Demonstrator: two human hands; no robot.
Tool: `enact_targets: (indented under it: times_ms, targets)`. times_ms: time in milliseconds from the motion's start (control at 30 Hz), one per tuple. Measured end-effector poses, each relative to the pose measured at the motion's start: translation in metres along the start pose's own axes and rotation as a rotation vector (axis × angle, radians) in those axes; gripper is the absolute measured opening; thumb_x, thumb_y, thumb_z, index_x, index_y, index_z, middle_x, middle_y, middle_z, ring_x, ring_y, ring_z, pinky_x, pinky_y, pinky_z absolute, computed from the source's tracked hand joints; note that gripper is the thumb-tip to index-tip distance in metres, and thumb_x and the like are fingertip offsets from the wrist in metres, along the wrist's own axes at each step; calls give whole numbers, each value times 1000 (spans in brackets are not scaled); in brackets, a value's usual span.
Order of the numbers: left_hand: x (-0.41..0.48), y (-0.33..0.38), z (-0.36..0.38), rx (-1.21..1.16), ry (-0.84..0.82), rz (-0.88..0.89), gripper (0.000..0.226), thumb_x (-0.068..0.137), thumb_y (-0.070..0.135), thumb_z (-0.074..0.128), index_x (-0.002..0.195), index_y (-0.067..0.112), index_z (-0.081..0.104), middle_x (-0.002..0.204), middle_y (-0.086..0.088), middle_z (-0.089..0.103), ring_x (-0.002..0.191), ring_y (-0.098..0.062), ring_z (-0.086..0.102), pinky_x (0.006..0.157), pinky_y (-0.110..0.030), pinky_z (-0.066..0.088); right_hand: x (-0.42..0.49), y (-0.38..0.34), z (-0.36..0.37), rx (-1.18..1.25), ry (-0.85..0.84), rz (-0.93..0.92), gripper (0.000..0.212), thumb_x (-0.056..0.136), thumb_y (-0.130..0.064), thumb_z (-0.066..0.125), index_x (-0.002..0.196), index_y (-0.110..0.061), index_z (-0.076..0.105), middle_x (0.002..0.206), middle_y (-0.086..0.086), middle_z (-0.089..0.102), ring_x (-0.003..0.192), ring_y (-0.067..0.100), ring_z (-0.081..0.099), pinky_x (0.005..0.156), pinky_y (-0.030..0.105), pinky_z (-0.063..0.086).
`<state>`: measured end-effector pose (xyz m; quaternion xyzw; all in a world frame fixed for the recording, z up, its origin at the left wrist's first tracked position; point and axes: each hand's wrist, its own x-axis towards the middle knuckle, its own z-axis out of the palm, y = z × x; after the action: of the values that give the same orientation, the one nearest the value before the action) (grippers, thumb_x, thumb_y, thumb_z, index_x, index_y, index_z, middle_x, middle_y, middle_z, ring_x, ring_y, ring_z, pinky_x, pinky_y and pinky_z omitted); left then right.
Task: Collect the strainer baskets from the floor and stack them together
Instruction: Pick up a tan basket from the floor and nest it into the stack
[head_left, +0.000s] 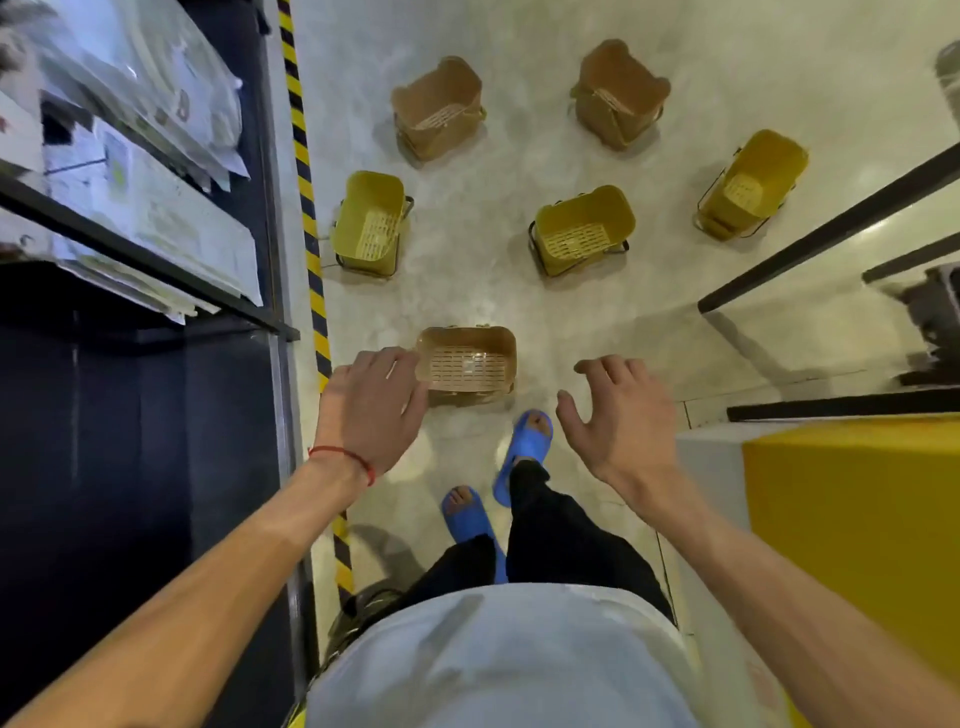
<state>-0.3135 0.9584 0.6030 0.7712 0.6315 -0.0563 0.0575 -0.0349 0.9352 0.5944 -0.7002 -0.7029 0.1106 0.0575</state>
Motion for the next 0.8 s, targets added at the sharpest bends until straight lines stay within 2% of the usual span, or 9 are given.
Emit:
enact_targets:
  times_ms: [333,500,567,800]
  targets:
    - [119,0,97,-29,-137,-78,37,99,38,39,124,19,56,121,1,60,106,-22,54,81,-39,46,133,37,100,-52,-210,4,42,93,-46,50,117,-16,65,112,3,66,106,27,56,86,40,45]
    - [149,-14,176,-136,-161,-163,31,96,34,44,116,17,61,109,-1,64,97,-25,56,72,-39,49,164,49,174,25,-300,122,42,95,-45,49,123,-17,63,118,3,64,111,26,53,91,41,45]
    - [161,-19,213,-182,-180,-213,31,96,33,46,116,16,62,110,-1,64,97,-26,57,68,-38,49,172,52,214,62,-314,143,43,96,-45,48,124,-16,63,118,4,64,111,27,52,91,41,46]
    - [187,-41,368,-311,-249,-429,32,98,35,41,122,21,57,124,1,59,112,-24,53,83,-39,48,193,62,373,146,-376,261,49,97,-47,43,134,-17,53,127,2,59,117,24,50,88,40,47]
